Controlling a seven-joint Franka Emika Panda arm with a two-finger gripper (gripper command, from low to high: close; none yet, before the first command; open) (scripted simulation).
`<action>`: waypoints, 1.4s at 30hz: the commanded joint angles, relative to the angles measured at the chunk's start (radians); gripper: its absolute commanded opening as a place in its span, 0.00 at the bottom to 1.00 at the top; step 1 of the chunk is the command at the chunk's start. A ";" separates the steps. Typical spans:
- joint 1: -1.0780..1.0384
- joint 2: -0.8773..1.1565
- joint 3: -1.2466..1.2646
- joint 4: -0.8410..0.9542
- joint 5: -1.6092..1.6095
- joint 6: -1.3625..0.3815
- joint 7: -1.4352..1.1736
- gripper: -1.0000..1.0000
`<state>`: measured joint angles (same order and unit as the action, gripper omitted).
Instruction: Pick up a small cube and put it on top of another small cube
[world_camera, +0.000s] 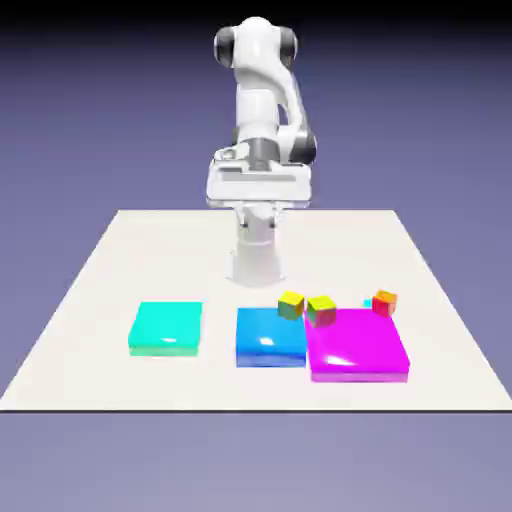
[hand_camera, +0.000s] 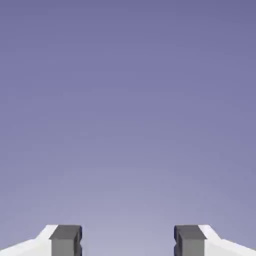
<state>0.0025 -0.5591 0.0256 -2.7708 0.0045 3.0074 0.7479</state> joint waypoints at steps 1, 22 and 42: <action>0.018 0.025 0.020 0.013 -0.031 -0.044 0.001 0.50; 0.398 0.557 0.423 0.260 -0.691 -0.957 0.017 0.50; 0.740 1.234 0.751 0.310 -1.545 -1.827 0.013 0.50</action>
<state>0.7425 0.6753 0.7767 -2.4612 -1.5401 1.1809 0.7604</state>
